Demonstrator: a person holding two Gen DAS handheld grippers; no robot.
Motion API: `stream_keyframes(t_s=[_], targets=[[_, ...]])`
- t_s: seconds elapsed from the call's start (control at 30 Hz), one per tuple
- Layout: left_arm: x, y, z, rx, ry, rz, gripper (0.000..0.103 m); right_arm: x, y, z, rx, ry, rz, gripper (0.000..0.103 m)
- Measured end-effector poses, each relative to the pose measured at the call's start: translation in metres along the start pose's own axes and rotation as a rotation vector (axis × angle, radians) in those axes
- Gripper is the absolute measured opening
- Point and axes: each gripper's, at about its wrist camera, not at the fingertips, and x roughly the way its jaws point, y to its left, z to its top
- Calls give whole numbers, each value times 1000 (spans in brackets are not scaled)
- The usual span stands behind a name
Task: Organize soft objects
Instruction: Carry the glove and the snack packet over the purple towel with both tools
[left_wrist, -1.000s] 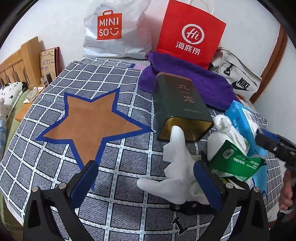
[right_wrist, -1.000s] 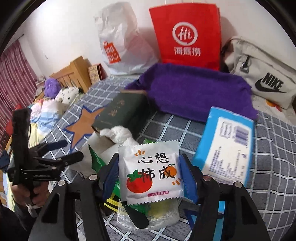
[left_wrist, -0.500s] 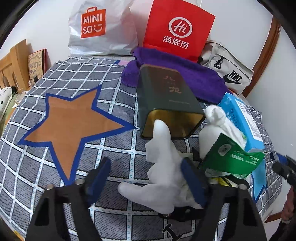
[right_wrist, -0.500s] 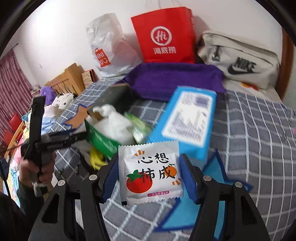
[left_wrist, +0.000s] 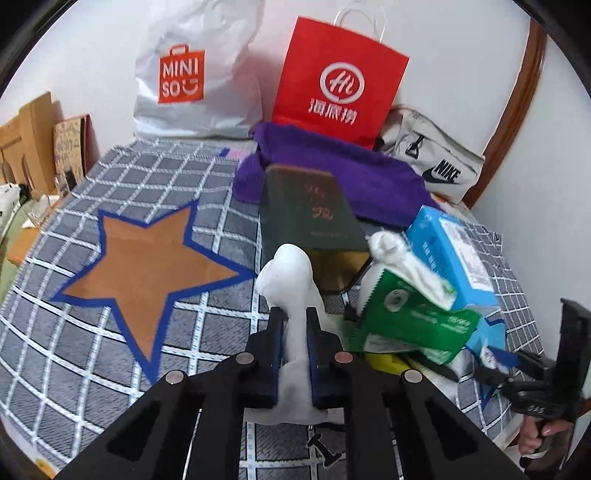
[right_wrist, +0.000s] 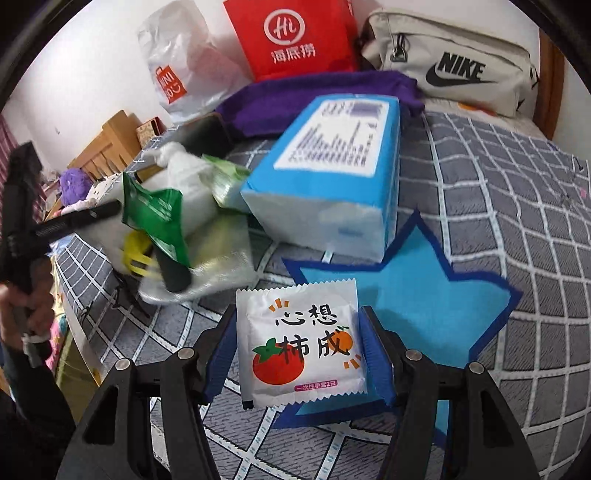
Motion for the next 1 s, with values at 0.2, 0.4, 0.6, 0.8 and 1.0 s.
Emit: stream_keyframes(t_s=[0.2,0.4,0.6,0.8,1.0], targets=[[-26,-2,11,-7,-48,0,10,-10,3,3,-7,-19,-2,62],[-44,-3,29,-12,-89,31,10,-22,4,15,-7,-37,-18,63],[-61,-8,48,-1,-124,40,10,-42,5,32,-17,-88,-19,63],[-68,-18,65,14,-141,35,10,-64,7,56,-35,-145,-20,62],[-67,-31,88,34,-152,15,10,-71,6,88,-45,-183,-29,63]])
